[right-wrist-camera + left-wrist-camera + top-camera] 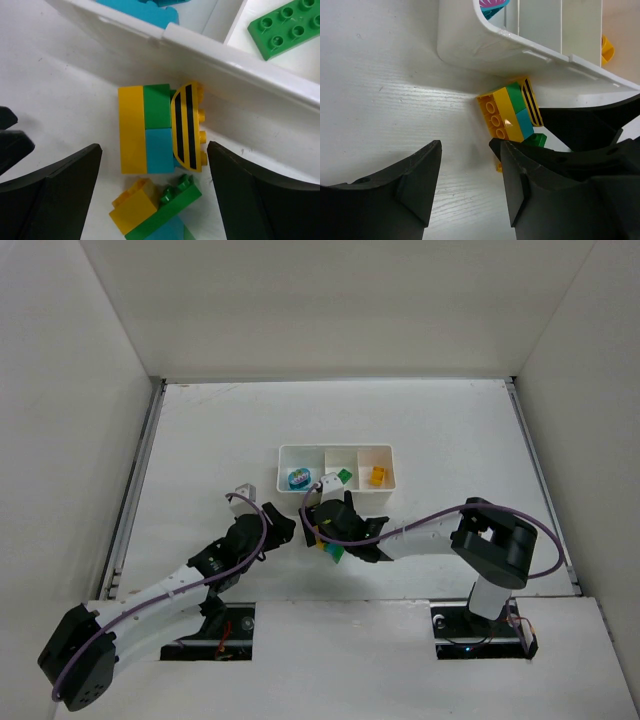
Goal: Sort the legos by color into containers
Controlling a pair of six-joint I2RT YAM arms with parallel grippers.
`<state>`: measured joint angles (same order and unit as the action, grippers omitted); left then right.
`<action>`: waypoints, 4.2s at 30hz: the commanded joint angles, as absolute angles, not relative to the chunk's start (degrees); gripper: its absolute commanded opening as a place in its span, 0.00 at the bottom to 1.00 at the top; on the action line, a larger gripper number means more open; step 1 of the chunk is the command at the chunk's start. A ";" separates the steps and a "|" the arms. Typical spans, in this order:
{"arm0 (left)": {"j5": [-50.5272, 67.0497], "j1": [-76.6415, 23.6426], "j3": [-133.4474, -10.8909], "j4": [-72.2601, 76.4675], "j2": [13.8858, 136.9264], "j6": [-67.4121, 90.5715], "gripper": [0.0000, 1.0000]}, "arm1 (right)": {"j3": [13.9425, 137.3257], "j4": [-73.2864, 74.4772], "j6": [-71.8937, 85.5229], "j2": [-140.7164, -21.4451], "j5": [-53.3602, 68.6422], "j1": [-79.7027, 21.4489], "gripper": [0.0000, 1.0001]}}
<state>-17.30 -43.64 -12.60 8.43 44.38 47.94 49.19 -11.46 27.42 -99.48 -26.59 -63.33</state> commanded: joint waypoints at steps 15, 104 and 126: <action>-0.44 -32.12 -8.53 23.11 47.90 58.45 0.63 | 51.07 -13.27 29.62 -98.18 -24.52 -61.30 0.60; 22.68 -26.58 -3.08 42.97 28.82 73.74 0.15 | 30.85 -49.73 52.02 -75.23 15.29 -53.22 0.78; 23.47 -26.24 -1.41 43.24 27.07 74.53 0.15 | 25.67 -64.42 57.83 -81.30 16.35 -51.90 0.63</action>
<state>22.09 -26.55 -2.96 38.24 27.92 74.08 26.63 -58.98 57.69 -81.80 15.70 -52.73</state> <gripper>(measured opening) 0.337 0.627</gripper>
